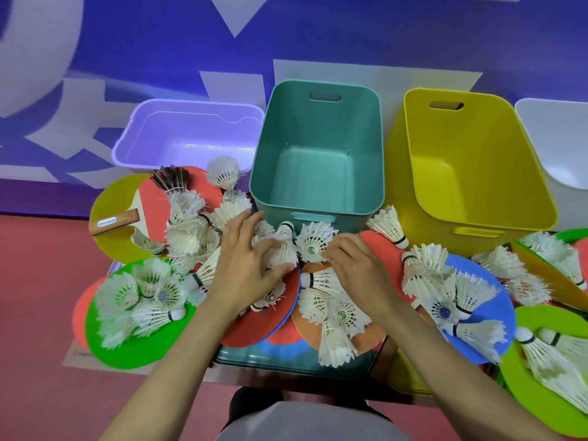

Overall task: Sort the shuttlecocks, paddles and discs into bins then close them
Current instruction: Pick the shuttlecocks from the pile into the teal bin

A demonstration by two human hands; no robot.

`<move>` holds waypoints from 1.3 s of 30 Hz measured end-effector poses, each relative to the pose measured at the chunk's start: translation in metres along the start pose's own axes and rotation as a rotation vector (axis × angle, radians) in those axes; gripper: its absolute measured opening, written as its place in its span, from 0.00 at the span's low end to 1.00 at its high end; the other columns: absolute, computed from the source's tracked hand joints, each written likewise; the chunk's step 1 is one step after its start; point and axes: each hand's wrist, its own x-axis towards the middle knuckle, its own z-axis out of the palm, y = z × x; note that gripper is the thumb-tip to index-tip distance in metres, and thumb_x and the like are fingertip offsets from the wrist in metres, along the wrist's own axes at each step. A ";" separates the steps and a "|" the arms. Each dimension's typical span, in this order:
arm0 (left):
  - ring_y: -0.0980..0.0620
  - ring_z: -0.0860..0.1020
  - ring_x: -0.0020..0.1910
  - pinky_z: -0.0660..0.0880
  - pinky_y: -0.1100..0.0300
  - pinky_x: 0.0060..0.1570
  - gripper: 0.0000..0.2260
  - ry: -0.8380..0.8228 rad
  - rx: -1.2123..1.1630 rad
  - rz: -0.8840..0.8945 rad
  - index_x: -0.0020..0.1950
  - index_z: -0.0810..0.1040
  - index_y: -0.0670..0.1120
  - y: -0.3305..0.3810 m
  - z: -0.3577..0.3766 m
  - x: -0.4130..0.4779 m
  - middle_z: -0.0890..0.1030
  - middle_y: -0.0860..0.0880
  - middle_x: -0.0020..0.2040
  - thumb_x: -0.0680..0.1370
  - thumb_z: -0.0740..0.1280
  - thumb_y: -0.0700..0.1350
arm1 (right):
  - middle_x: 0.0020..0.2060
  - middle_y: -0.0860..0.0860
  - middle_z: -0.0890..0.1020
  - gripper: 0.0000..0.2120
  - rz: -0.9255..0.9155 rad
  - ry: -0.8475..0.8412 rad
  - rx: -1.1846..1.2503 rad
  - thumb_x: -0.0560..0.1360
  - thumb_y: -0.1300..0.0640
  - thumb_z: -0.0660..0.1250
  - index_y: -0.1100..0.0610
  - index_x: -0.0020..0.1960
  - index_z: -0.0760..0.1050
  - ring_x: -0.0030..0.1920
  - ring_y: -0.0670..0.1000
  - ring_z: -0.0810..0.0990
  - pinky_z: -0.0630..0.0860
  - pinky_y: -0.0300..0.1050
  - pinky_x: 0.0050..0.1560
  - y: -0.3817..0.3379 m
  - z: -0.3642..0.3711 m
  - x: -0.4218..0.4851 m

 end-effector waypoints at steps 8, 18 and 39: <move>0.41 0.66 0.65 0.64 0.38 0.64 0.19 -0.015 0.076 0.060 0.54 0.81 0.43 0.001 0.015 -0.004 0.75 0.41 0.59 0.70 0.68 0.54 | 0.44 0.54 0.80 0.04 -0.056 0.147 0.004 0.74 0.65 0.67 0.63 0.47 0.80 0.52 0.52 0.75 0.75 0.43 0.54 0.006 -0.011 -0.014; 0.45 0.71 0.58 0.66 0.61 0.57 0.05 0.377 -0.232 0.070 0.48 0.76 0.46 0.023 -0.019 -0.013 0.70 0.45 0.58 0.75 0.66 0.46 | 0.46 0.56 0.81 0.07 -0.087 0.303 0.078 0.76 0.65 0.62 0.64 0.50 0.79 0.52 0.52 0.75 0.66 0.35 0.63 -0.001 -0.041 -0.003; 0.37 0.74 0.59 0.71 0.51 0.55 0.17 -0.418 0.128 -0.272 0.60 0.74 0.40 0.010 -0.004 0.230 0.73 0.38 0.61 0.80 0.58 0.51 | 0.54 0.58 0.74 0.11 0.433 -0.313 -0.279 0.77 0.61 0.61 0.57 0.57 0.78 0.61 0.59 0.68 0.70 0.48 0.55 0.104 -0.027 0.202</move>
